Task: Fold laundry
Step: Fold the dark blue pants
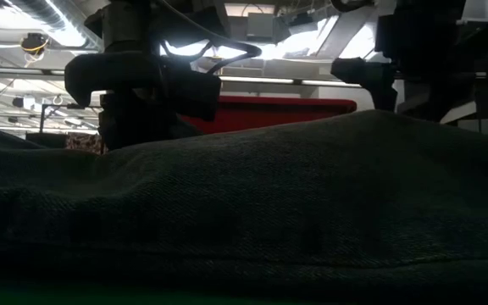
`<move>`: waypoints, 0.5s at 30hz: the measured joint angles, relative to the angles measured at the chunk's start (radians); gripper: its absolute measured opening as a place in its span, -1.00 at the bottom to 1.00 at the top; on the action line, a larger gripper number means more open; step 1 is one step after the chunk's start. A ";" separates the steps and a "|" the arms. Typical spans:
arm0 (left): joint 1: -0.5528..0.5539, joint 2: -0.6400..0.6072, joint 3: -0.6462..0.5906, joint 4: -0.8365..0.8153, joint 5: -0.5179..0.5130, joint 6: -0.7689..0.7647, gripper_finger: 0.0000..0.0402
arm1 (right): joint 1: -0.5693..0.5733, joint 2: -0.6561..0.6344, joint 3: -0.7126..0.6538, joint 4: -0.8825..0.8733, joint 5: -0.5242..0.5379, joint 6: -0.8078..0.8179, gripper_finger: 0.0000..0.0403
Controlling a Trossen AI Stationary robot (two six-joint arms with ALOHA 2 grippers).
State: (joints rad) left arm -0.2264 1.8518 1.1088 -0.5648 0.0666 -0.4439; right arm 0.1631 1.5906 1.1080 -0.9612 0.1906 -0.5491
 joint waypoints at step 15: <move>0.000 -0.012 -0.001 0.005 0.048 -0.002 -0.95 | 0.000 0.000 0.000 -0.009 0.000 0.002 -0.20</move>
State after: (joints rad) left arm -0.2268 1.8400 1.1076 -0.5601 0.1143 -0.4461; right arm 0.1631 1.5906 1.1076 -0.9704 0.1906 -0.5472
